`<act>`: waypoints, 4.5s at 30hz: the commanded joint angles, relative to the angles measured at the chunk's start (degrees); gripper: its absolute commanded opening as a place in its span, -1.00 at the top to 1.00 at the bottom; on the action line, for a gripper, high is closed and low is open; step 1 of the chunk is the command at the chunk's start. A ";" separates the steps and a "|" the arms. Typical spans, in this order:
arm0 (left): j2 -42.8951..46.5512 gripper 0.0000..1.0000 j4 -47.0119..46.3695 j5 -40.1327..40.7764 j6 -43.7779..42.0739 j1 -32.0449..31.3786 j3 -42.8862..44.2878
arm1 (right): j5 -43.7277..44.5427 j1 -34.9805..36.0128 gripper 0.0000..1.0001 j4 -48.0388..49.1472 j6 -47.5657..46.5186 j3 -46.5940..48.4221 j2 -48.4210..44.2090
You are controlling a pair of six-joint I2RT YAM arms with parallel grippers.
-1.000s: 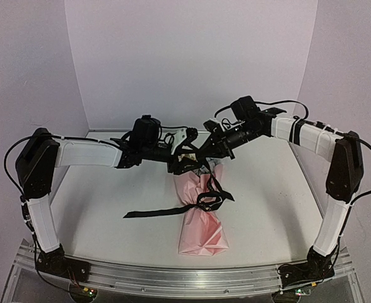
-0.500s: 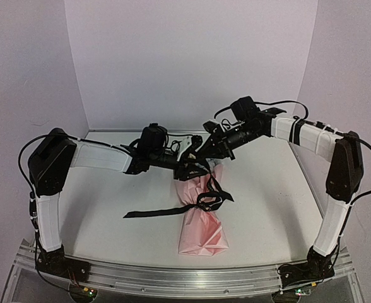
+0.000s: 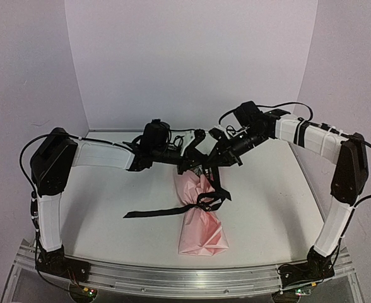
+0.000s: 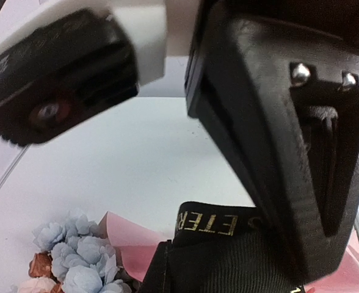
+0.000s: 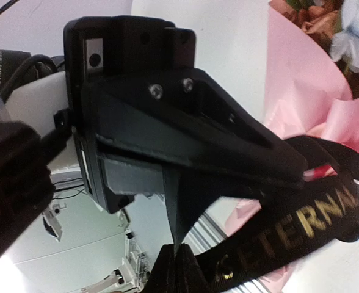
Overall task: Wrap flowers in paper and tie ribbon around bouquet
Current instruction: Cross the ribbon over the folded bouquet.
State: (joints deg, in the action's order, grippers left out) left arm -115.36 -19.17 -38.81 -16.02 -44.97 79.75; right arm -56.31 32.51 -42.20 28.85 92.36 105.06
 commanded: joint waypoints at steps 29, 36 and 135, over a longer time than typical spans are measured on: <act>7.78 1.00 44.90 32.71 13.31 -4.52 12.60 | 34.73 2.73 -0.24 -1.84 -4.36 -25.12 -21.98; 8.68 1.00 45.28 35.72 15.41 -4.52 10.82 | 31.90 2.93 -0.22 8.93 1.33 -30.99 -18.48; 4.58 0.89 9.23 14.92 49.73 -19.98 -3.95 | 18.62 -1.30 1.00 5.16 4.40 -4.34 4.14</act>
State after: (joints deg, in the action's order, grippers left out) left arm -110.02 -16.93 -29.06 43.63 -63.49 72.76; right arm -39.39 31.42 -34.39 35.52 88.33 113.22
